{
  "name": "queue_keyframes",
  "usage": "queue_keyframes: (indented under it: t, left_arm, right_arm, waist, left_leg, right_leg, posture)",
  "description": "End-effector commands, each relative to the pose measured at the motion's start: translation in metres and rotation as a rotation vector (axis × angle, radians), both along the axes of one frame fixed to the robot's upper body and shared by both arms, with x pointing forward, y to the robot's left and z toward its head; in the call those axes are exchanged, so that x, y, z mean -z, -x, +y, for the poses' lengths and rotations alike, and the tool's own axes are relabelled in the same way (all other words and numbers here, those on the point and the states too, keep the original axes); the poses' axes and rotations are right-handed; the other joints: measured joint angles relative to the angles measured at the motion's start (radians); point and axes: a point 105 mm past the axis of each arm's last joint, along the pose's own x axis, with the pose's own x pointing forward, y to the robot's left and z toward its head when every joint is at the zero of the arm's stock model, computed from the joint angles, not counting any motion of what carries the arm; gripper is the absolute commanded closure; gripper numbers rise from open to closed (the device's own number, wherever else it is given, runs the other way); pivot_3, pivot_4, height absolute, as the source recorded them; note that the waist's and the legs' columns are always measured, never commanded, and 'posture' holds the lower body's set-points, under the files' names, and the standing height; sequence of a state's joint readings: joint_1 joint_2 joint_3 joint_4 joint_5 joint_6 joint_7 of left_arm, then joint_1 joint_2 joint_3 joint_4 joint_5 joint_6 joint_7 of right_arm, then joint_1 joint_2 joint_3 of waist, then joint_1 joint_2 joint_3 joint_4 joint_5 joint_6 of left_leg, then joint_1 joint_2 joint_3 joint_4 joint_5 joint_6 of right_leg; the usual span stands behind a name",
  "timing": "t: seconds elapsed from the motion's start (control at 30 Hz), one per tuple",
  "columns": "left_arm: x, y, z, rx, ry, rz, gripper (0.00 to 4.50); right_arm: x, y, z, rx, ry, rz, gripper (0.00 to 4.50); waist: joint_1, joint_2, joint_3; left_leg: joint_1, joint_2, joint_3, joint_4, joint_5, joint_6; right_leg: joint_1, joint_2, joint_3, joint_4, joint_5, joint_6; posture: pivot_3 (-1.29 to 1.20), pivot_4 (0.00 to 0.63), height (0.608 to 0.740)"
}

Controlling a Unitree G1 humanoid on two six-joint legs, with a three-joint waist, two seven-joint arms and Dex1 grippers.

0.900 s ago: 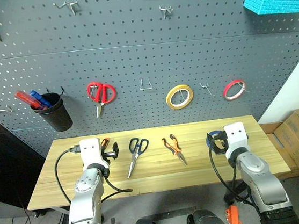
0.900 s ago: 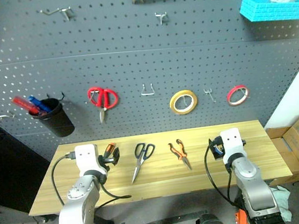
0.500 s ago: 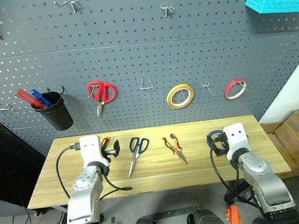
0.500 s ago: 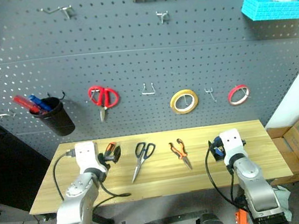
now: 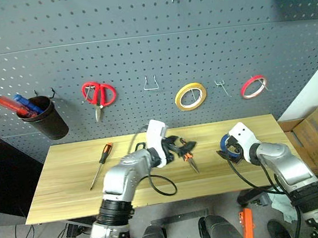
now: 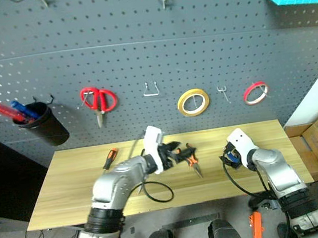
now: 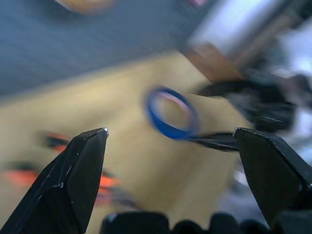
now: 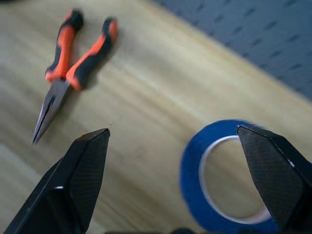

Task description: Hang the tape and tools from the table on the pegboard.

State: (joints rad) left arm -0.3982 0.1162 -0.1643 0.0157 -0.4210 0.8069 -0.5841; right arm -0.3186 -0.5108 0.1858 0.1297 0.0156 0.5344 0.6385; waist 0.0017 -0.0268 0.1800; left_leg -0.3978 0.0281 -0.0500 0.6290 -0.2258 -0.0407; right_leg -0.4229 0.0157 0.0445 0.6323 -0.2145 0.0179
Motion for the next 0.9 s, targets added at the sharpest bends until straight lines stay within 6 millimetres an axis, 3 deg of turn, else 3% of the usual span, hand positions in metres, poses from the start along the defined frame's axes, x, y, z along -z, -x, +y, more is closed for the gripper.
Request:
queue_keyframes:
  t: [0.03, 0.17, 0.37, 0.57, 0.67, 0.9]
  left_arm:
    - [0.007, 0.005, -0.027, 0.076, 0.008, 0.026, 0.05]
    - [0.022, 0.012, -0.044, 0.128, 0.001, 0.075, 0.05]
    - [0.030, 0.020, -0.049, 0.165, -0.003, 0.105, 0.05]
    - [0.030, 0.023, -0.048, 0.173, 0.004, 0.112, 0.05]
    - [0.030, 0.023, -0.047, 0.168, 0.006, 0.114, 0.00]
    - [0.030, 0.020, -0.047, 0.161, 0.005, 0.110, 0.00]
  right_arm:
    - [0.010, -0.007, -0.014, -0.004, 0.055, 0.039, 0.00]
    - [0.020, -0.017, -0.027, 0.021, 0.070, 0.084, 0.00]
    - [0.034, -0.023, -0.042, 0.078, 0.077, 0.151, 0.00]
    - [0.040, -0.025, -0.041, 0.126, 0.003, 0.225, 0.00]
    - [0.040, -0.026, -0.038, 0.114, -0.019, 0.248, 0.59]
    - [0.039, -0.030, -0.039, 0.104, -0.006, 0.241, 2.85]
  waist:
    - [-0.001, 0.002, 0.009]
    - [-0.003, 0.002, 0.033]
    - [-0.007, 0.003, 0.062]
    - [-0.009, -0.001, 0.068]
    - [-0.009, -0.004, 0.073]
    - [-0.010, -0.005, 0.076]
  left_leg:
    - [0.000, 0.000, 0.000, 0.000, 0.000, 0.000]
    - [0.000, -0.002, 0.001, 0.002, 0.000, 0.000]
    - [0.000, -0.001, 0.001, 0.003, 0.000, 0.000]
    - [0.000, -0.001, 0.000, 0.004, 0.000, 0.000]
    - [0.001, -0.001, 0.000, 0.007, 0.000, 0.000]
    - [0.001, -0.001, 0.000, 0.010, 0.000, 0.000]
  right_leg:
    - [0.000, 0.000, 0.000, 0.000, 0.000, 0.000]
    - [0.001, -0.001, 0.001, -0.001, 0.000, 0.000]
    - [0.000, -0.001, 0.002, 0.003, 0.000, 0.000]
    - [0.000, -0.001, 0.002, 0.006, 0.000, 0.001]
    - [0.000, -0.001, 0.002, 0.009, 0.000, 0.001]
    - [0.000, -0.001, 0.001, 0.011, 0.000, 0.000]
  posture:
    - [0.08, 0.233, 0.740]
    - [0.08, 0.257, 0.740]
    - [0.09, 0.279, 0.740]
    - [0.10, 0.286, 0.740]
    - [0.10, 0.290, 0.740]
    - [0.10, 0.287, 0.740]
